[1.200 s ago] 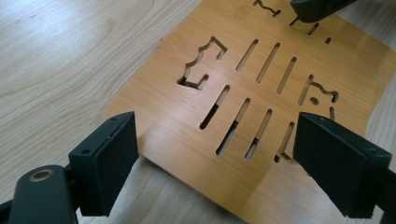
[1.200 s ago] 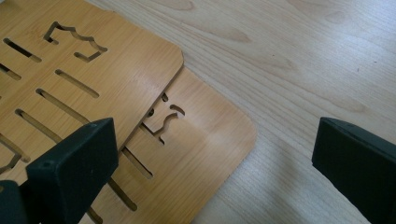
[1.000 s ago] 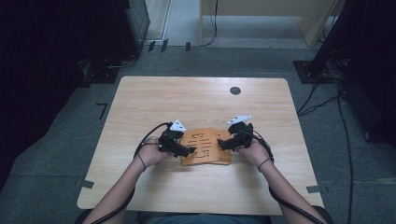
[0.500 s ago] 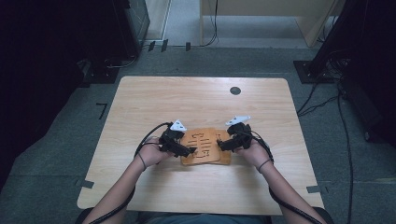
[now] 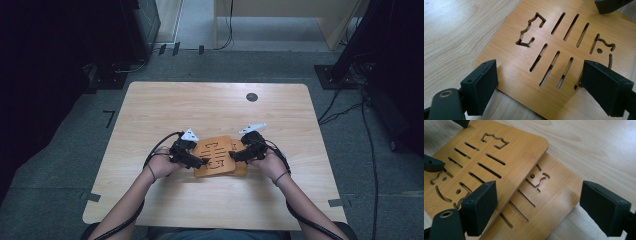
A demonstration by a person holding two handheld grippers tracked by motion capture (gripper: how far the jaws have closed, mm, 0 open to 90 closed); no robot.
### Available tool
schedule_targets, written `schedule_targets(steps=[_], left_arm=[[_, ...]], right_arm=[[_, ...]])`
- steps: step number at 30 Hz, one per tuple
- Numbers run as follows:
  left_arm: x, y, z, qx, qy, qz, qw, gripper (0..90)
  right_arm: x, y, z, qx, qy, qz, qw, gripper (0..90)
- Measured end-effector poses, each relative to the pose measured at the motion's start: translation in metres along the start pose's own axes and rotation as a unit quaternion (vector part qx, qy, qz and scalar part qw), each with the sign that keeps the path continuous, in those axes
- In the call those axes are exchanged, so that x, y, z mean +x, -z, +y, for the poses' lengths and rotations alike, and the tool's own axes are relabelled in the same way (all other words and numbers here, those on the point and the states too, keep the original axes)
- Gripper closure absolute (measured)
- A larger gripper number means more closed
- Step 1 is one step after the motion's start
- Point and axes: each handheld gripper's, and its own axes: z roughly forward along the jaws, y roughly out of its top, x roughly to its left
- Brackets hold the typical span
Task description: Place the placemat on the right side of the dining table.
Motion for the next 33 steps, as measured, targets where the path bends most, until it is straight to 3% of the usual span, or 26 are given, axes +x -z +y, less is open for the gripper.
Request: schedule_targets(steps=[6, 11, 16, 23, 28, 33], left_arm=[[0.0, 0.0, 0.0, -0.002, 0.0, 0.0, 1.0, 13.3], [-0.001, -0.001, 0.0, -0.004, 0.0, 0.001, 1.0, 13.3], [-0.002, -0.001, 0.0, -0.005, -0.001, 0.001, 1.0, 13.3], [-0.002, -0.002, 0.0, -0.008, -0.003, 0.0, 1.0, 13.3], [0.0, -0.002, -0.002, -0.013, -0.015, -0.003, 0.9998, 13.3], [0.002, 0.001, -0.005, -0.015, -0.02, -0.008, 0.9997, 13.3]], right_arm=[[0.001, -0.002, 0.002, 0.02, -0.037, 0.03, 0.9987, 16.4], [0.007, -0.004, 0.005, 0.014, -0.025, 0.041, 0.9987, 16.5], [0.015, -0.007, 0.007, 0.016, -0.001, 0.05, 0.9986, 23.7], [0.019, -0.011, 0.012, 0.038, -0.031, 0.059, 0.997, 28.5], [0.022, -0.013, 0.017, 0.047, -0.054, 0.067, 0.9952, 28.7], [0.017, -0.014, 0.021, 0.055, -0.061, 0.074, 0.9939, 31.9]])
